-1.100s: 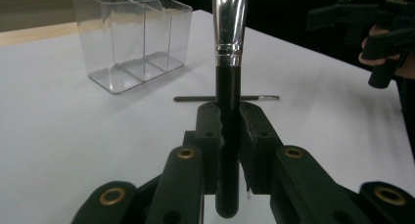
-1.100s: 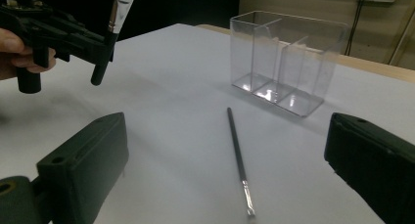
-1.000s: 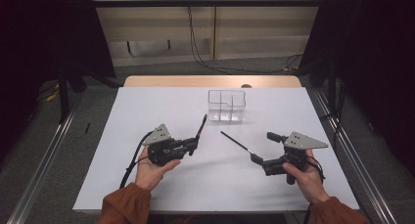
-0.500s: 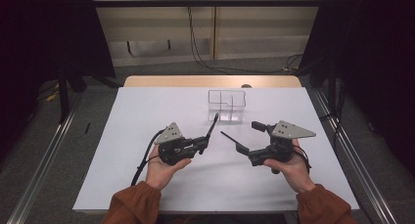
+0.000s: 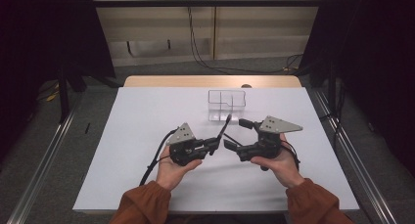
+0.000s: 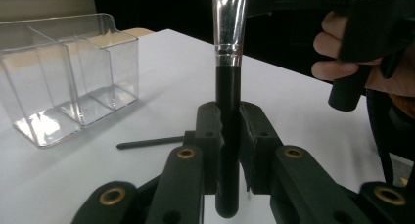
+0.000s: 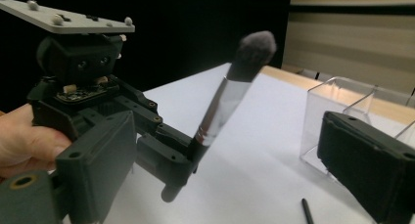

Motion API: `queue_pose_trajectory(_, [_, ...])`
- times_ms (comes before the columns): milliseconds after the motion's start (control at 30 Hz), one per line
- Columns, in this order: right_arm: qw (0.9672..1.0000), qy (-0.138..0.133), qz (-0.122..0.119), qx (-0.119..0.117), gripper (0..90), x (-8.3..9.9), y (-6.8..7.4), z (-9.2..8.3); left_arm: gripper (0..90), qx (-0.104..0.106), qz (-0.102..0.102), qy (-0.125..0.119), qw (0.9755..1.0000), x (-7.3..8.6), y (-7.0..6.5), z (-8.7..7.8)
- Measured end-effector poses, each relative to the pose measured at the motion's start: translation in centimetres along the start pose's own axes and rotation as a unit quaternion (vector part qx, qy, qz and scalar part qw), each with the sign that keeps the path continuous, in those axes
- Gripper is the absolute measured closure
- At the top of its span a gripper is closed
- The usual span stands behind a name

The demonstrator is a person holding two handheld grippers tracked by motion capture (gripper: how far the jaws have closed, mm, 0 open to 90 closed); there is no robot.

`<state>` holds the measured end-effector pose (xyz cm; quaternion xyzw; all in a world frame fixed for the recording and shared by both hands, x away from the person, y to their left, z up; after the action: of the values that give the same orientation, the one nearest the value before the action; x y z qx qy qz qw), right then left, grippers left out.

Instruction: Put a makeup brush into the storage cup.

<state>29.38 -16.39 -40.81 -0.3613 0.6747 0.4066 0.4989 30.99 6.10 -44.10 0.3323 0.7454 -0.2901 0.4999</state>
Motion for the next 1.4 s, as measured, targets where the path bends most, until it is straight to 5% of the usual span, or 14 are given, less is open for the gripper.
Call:
queue_pose_trajectory(267, [0.9999, 0.002, 0.016, -0.003, 18.6, 0.1, -0.4, 0.6, 79.7, 0.009, -0.007, -0.003, 0.9999, 0.2, -0.2, 0.2])
queue_pose_trajectory(467, [0.9995, 0.003, 0.024, -0.020, 42.3, 0.6, -0.5, 0.6, 79.7, 0.016, -0.004, 0.006, 0.9998, 0.5, -0.5, 0.4])
queue_pose_trajectory(833, [0.9982, 0.019, 0.049, -0.028, 67.6, 2.1, -0.4, 1.4, 79.7, 0.019, 0.003, 0.020, 0.9996, 1.0, -0.8, 0.9])
queue_pose_trajectory(1400, [0.9973, 0.020, 0.057, -0.042, 77.3, 2.3, -0.2, 1.5, 78.7, 0.020, 0.007, 0.020, 0.9996, 1.4, -1.0, 1.3])
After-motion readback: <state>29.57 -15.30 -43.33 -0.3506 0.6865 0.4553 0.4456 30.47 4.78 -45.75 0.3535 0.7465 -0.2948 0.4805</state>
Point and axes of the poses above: each handheld gripper's, and its own axes: z roughly forward along the jaws, x roughly out of its underside, y roughly to its left, the point moved 2 cm from there along z, roughly forward along the jaws, and after that the axes turned 15 degrees about -x, right-handed, at the moved point
